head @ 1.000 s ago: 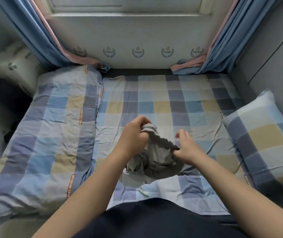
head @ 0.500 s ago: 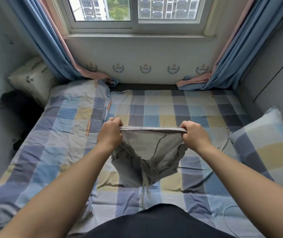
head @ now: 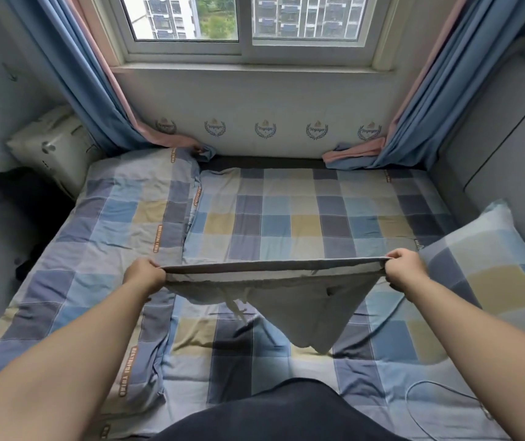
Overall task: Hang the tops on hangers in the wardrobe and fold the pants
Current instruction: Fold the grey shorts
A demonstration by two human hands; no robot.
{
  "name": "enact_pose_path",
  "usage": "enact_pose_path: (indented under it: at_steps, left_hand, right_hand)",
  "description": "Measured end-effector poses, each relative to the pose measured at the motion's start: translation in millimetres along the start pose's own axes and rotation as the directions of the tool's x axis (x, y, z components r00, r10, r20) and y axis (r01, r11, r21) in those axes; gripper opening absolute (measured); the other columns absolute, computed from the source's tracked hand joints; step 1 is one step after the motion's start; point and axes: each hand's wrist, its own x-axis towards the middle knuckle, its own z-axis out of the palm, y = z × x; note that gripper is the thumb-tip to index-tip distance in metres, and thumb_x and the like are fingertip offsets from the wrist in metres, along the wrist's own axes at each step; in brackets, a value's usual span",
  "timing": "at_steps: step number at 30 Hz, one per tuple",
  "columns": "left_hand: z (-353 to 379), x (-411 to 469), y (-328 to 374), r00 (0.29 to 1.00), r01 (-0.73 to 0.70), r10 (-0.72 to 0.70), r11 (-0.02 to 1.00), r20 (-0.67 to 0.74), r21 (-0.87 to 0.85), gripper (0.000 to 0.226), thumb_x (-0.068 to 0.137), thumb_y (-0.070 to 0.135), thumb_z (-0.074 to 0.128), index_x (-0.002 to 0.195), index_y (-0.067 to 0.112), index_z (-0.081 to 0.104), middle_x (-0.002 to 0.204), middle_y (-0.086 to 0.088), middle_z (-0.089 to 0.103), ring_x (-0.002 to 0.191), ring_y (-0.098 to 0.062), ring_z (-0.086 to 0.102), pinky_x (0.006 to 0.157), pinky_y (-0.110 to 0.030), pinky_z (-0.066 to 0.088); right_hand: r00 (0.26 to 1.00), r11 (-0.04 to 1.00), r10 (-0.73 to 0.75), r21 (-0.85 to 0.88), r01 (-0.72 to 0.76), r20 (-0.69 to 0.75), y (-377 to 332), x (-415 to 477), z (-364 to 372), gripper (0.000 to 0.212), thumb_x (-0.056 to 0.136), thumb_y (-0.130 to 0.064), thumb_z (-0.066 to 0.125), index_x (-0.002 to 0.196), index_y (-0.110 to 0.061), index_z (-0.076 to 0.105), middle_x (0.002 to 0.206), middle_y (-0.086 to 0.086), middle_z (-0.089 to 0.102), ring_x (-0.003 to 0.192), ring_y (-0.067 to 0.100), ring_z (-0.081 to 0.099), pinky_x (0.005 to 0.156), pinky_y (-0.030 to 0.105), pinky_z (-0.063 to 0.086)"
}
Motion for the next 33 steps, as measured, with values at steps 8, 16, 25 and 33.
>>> enact_pose_path:
  at_steps: [8,16,25,33]
  left_hand:
    - [-4,4,-10,0.795,0.525,-0.343,0.801,0.500,-0.287,0.019,0.096,0.009,0.059,0.082,-0.002,0.066,0.059,-0.011,0.069,0.044,-0.015,0.067,0.038,-0.026,0.054]
    - [11,-14,-6,0.746,0.613,-0.216,0.593,0.630,-0.522,0.023,0.085,0.001,0.039,0.084,0.002,0.062,0.069,-0.015,0.070,0.053,-0.023,0.071,0.048,-0.027,0.055]
    - [27,-26,1,0.812,0.493,-0.108,0.651,0.573,-0.577,0.013,0.098,0.003,0.055,0.091,0.007,0.065,0.067,-0.006,0.074,0.061,-0.009,0.070,0.062,-0.022,0.050]
    - [43,-28,8,0.984,-0.179,0.179,0.975,-0.009,-0.129,0.024,0.086,0.036,0.074,0.098,0.015,0.076,0.100,-0.012,0.072,0.105,-0.035,0.063,0.092,-0.041,0.048]
  right_hand:
    - [0.876,0.752,0.380,0.452,-0.480,0.297,-5,-4,-6,0.014,0.100,-0.009,0.047,0.088,-0.010,0.056,0.083,0.014,0.059,0.064,0.024,0.059,0.031,0.023,0.047]
    - [0.756,0.542,0.275,0.553,-0.632,0.594,-8,-12,-9,0.018,0.101,-0.003,0.044,0.088,0.002,0.056,0.085,0.016,0.054,0.074,0.023,0.056,0.040,0.026,0.055]
    - [0.790,0.497,-0.019,0.692,-0.524,0.613,-2,-10,-6,0.022,0.096,0.011,0.046,0.100,-0.003,0.062,0.094,0.013,0.065,0.088,0.020,0.067,0.077,0.030,0.059]
    - [0.981,0.957,-0.138,0.273,0.096,0.136,-3,0,7,0.011,0.094,-0.015,0.069,0.099,-0.005,0.067,0.092,0.010,0.066,0.082,0.021,0.057,0.072,0.032,0.046]
